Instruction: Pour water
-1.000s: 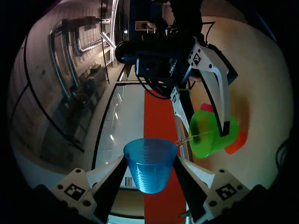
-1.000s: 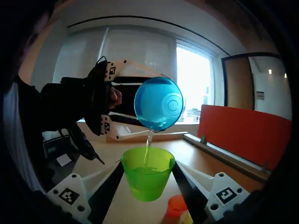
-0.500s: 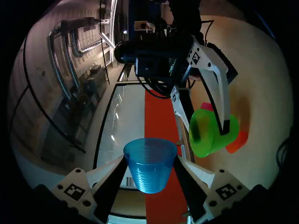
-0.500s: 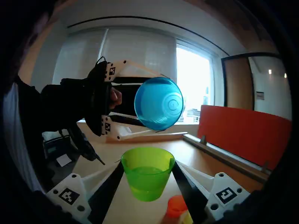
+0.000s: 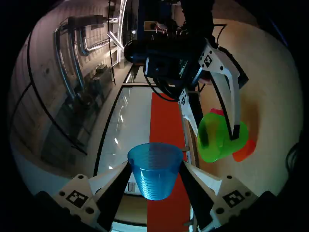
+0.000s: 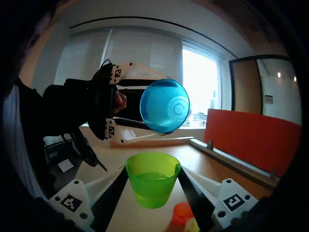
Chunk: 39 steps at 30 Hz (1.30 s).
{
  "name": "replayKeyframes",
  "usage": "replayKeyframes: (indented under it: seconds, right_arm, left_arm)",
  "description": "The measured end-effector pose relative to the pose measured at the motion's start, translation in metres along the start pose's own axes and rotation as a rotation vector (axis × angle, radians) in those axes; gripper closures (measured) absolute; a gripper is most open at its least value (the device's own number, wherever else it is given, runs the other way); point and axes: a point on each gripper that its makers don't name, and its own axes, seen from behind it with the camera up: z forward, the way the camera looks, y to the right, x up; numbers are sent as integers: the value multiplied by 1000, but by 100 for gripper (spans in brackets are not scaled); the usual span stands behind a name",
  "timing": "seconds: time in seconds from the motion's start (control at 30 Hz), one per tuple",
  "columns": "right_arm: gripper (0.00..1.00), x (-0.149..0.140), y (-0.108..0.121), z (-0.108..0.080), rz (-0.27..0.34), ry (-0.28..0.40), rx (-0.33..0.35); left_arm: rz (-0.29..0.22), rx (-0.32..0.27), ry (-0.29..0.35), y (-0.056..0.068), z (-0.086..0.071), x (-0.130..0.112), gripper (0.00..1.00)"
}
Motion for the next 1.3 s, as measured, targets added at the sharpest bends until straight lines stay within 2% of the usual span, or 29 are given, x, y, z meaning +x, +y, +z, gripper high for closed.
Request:
replayKeyframes:
  seconds: [0.27,0.7,1.1,1.3]
  right_arm:
    - [9,2,1,-1,-1,7,-4]
    - [9,5,0,-4,-7,12,-8]
    - [9,5,2,-9,-10,19,-17]
    - [9,6,1,-11,-14,21,-17]
  left_arm:
    - [-127,8,6,2,-1,-3,16]
    - [-413,15,16,7,-2,-14,16]
    - [-644,7,-1,6,-7,-19,16]
    - [-757,2,-17,10,-8,-27,16]
